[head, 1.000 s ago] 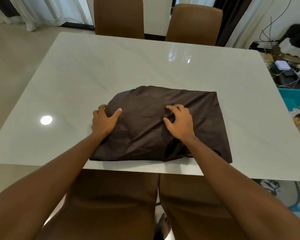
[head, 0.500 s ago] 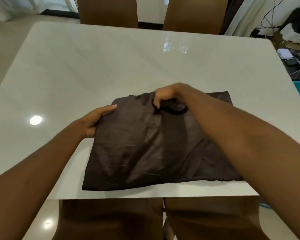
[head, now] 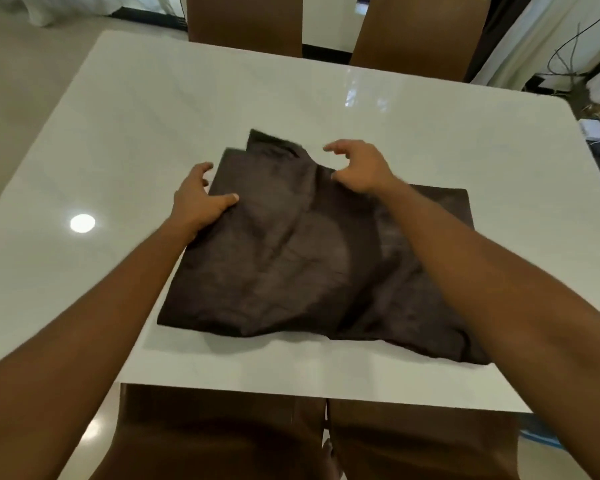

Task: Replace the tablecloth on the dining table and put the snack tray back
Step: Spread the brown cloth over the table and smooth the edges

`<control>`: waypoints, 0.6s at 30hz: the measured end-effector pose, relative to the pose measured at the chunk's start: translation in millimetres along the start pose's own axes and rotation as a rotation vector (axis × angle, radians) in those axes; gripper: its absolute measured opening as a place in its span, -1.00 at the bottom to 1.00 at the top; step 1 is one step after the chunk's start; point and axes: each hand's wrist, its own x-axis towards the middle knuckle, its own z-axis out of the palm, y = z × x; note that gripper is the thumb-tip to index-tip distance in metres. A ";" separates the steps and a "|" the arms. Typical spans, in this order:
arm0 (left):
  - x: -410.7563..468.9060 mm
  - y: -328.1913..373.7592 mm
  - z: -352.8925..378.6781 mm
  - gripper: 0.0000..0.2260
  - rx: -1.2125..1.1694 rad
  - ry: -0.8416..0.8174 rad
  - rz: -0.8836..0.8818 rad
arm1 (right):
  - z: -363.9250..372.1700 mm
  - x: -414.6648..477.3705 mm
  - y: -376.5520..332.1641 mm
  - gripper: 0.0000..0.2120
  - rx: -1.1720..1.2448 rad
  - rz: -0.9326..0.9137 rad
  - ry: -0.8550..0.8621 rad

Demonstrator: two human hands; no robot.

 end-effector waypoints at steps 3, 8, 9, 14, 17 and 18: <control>-18.5 -20.0 4.4 -0.33 0.335 0.029 -0.042 | 29.9 -26.5 8.2 -0.61 -0.051 -0.024 0.102; -59.5 -39.5 7.0 -0.52 0.155 0.019 -0.154 | 65.7 -80.1 19.8 -0.63 -0.179 -0.023 0.084; -66.3 -43.1 6.2 -0.58 0.200 0.035 -0.132 | 68.7 -89.1 26.5 -0.59 -0.250 -0.018 0.075; -80.4 -31.3 8.9 -0.65 0.490 0.328 0.054 | 37.8 -91.7 58.1 -0.37 -0.299 0.105 0.084; -77.7 -4.4 24.5 -0.53 0.475 0.268 0.254 | 7.6 -75.9 77.0 -0.38 -0.328 0.135 0.031; -71.6 4.8 31.6 -0.54 0.484 0.205 0.338 | -2.0 -69.9 83.1 -0.39 -0.334 0.158 0.014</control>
